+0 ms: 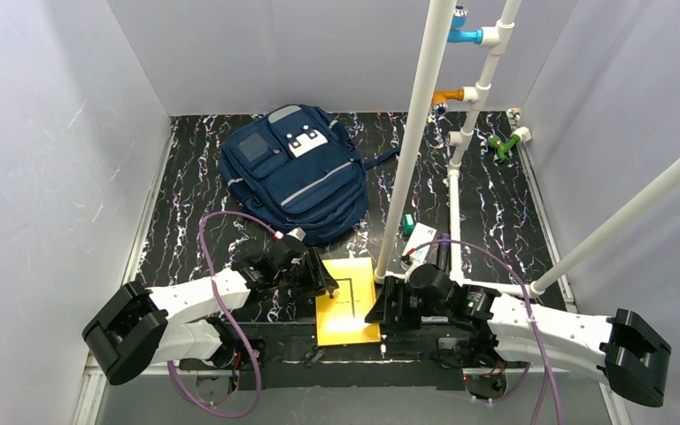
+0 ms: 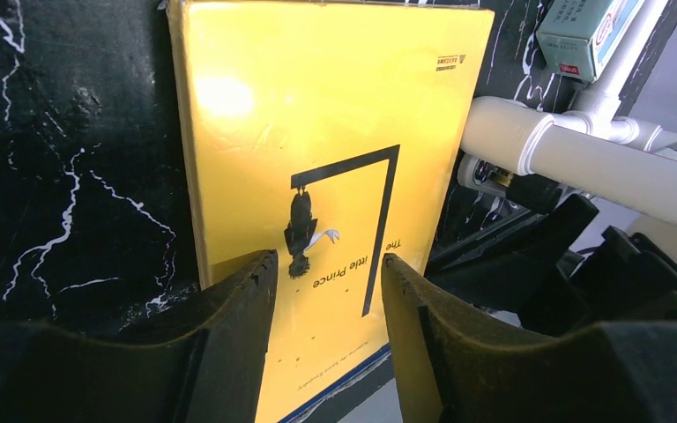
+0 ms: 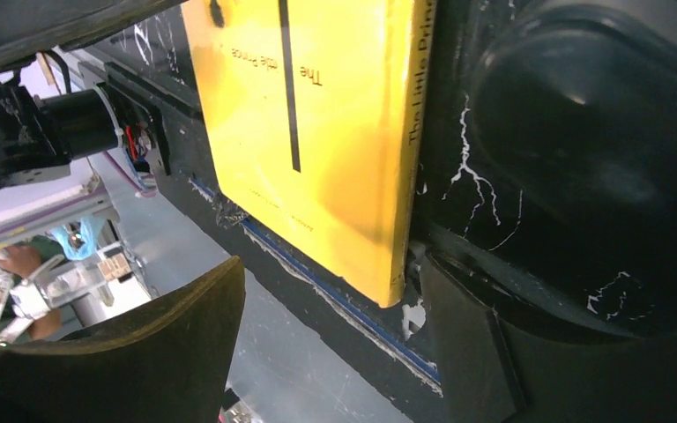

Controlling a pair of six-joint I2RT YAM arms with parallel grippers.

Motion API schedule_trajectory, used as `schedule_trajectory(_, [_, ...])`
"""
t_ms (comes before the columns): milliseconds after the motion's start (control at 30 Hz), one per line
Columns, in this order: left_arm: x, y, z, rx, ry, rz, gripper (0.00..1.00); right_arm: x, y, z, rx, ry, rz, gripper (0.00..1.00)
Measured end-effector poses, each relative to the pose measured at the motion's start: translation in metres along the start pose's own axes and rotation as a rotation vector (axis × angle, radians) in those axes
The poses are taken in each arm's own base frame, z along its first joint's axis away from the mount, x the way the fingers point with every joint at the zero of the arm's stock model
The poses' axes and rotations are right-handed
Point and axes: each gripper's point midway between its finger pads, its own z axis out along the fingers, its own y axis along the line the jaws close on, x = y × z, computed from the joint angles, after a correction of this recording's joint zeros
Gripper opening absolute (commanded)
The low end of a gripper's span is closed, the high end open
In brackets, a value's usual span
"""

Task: Pack the student bag
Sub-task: Pick up the book from the center of the board.

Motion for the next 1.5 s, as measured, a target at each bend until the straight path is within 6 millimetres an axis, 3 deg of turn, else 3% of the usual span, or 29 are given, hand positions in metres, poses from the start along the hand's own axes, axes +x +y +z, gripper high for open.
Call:
schedule_trajectory(67, [0.000,0.001,-0.001,0.003,-0.003,-0.004,0.47,0.002,-0.005,0.005,0.005,0.002,0.024,0.75])
schedule_trajectory(300, [0.000,0.002,-0.002,0.002,-0.006,-0.013,0.48,-0.002,0.005,0.013,-0.070,-0.019,0.068,0.68])
schedule_trajectory(433, [0.000,0.002,-0.002,0.002,-0.005,-0.012,0.48,-0.001,0.008,0.016,-0.075,-0.010,0.069,0.72])
schedule_trajectory(700, [0.001,0.005,-0.006,-0.008,-0.008,-0.014,0.50,-0.006,0.004,0.007,0.069,-0.006,-0.008,0.75])
schedule_trajectory(967, [0.003,0.016,-0.015,-0.046,-0.011,0.013,0.50,0.007,-0.005,-0.003,0.131,0.035,-0.063,0.74])
schedule_trajectory(1233, [0.004,0.017,-0.013,-0.049,-0.002,0.012,0.49,0.027,-0.016,0.008,0.191,0.101,-0.096,0.73])
schedule_trajectory(1500, [0.005,0.017,-0.013,-0.041,-0.003,0.008,0.49,0.019,-0.007,0.022,0.172,0.043,-0.068,0.73])
